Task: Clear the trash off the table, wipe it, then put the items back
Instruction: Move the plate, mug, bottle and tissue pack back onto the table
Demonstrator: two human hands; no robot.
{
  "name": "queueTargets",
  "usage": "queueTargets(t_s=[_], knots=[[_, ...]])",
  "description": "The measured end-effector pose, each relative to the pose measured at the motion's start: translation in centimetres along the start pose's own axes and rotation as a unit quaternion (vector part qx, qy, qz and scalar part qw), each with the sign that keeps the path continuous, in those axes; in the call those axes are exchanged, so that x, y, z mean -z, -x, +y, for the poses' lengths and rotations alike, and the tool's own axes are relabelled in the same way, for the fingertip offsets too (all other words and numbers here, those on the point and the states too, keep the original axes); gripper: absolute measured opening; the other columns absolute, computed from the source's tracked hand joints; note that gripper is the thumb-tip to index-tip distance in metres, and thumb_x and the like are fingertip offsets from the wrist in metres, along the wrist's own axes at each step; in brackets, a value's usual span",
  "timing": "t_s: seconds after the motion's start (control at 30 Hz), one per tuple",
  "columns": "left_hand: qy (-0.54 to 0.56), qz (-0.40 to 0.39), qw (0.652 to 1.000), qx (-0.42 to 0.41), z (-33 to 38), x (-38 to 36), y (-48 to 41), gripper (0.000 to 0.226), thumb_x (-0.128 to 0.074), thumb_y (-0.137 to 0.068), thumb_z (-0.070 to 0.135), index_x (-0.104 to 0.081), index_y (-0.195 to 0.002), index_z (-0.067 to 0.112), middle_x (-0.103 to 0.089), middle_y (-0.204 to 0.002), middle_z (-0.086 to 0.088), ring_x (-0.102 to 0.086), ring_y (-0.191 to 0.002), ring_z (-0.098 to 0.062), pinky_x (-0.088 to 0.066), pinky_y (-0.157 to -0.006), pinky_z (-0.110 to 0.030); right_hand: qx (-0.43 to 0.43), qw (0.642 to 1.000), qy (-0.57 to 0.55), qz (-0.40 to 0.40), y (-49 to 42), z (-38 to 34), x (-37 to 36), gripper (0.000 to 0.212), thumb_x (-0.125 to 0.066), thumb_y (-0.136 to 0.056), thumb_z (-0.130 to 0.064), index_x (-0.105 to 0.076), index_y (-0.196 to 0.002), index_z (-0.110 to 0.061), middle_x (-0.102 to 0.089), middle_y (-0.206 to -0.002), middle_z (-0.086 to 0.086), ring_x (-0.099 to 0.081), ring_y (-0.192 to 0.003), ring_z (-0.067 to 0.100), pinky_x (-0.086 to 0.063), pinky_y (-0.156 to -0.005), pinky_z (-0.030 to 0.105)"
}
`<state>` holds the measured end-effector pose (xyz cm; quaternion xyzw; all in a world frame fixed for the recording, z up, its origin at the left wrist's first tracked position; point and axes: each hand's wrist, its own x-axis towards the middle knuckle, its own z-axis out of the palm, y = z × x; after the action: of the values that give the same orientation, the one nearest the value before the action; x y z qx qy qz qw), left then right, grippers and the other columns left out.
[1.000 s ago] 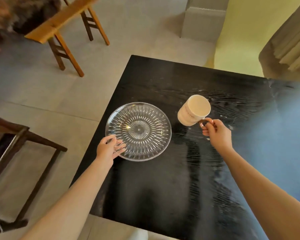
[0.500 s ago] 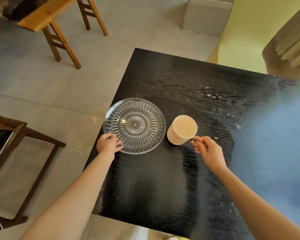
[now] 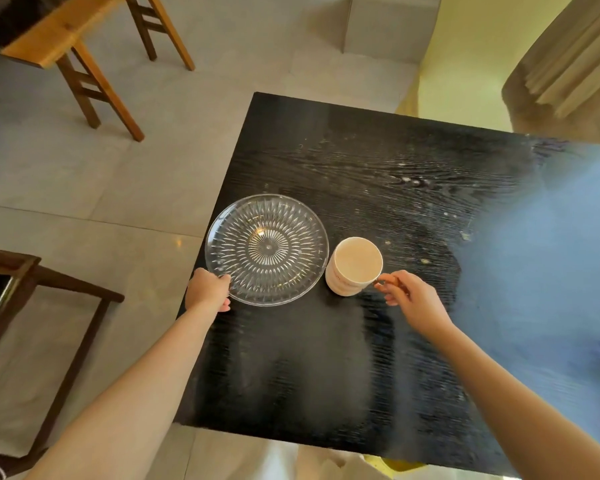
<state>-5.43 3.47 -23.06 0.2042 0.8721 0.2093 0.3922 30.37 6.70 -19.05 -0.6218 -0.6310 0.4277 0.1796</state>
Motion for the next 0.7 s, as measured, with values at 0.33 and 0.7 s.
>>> queueTargets(t_s=[0.33,0.7], knots=[[-0.159,0.083,0.972,-0.149,0.2,-0.1,2.6,0.056,-0.070,-0.078,0.013,-0.044,-0.128,0.015,-0.041,-0.128,-0.013,-0.044,-0.114,-0.032,-0.046,-0.081,-0.040,-0.041,0.997,0.065,-0.012,0.1,-1.8,0.5,0.020,-0.057,-0.092,-0.019,-0.063,-0.099,0.000,-0.068,-0.091,-0.001,-0.064,-0.081,0.022,-0.055,-0.077,0.030],[-0.250,-0.066,0.914,-0.312,6.8,-2.8,8.4,0.021,-0.048,-0.093,0.025,-0.065,-0.101,0.014,-0.062,-0.108,-0.008,-0.058,-0.103,-0.028,-0.048,-0.083,-0.038,-0.133,0.964,0.168,-0.155,-0.7,-0.3,6.5,0.053,-0.063,-0.087,-0.033,-0.047,-0.133,-0.012,-0.059,-0.125,0.009,-0.058,-0.110,0.023,-0.043,-0.086,0.029]])
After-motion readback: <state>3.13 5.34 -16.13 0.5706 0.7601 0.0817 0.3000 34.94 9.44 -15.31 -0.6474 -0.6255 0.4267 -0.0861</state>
